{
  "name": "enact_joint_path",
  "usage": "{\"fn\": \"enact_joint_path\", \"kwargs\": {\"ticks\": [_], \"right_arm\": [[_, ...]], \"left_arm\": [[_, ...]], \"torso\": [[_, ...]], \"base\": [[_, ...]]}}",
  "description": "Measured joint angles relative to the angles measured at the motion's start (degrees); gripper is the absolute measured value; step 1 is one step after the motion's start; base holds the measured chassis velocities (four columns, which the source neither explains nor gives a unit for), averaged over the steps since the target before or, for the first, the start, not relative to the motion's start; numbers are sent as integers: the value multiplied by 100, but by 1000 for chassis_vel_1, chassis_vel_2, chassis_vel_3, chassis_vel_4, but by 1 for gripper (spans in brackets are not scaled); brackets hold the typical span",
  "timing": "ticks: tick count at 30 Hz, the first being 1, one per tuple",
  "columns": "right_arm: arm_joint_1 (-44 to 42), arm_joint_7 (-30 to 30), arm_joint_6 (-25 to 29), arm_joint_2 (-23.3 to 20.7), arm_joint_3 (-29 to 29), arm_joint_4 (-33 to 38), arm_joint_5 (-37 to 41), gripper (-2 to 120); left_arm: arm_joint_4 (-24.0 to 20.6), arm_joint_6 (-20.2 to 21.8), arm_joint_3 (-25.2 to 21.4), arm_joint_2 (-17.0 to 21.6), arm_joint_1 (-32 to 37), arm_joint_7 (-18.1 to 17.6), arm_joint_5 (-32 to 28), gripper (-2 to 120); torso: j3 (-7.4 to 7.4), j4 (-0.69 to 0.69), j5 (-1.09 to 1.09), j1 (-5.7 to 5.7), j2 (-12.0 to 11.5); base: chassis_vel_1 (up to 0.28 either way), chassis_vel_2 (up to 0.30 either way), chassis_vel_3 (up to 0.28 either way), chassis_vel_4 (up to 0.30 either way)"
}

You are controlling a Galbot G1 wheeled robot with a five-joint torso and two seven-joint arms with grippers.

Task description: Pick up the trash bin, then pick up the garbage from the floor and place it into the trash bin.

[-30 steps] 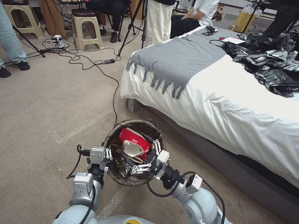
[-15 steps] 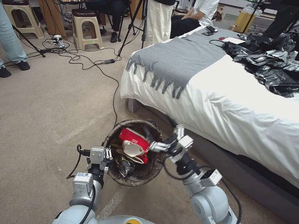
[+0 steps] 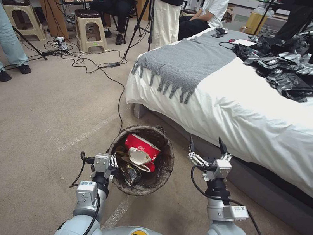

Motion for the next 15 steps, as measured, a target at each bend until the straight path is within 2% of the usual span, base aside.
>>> {"fn": "enact_joint_path", "kwargs": {"ticks": [15], "right_arm": [[224,-113,66,30,-3,-245,-2,100]], "left_arm": [[0,0,0,0,0,0,0,0]], "torso": [[0,0,0,0,0]], "base": [[0,0,0,0]]}}
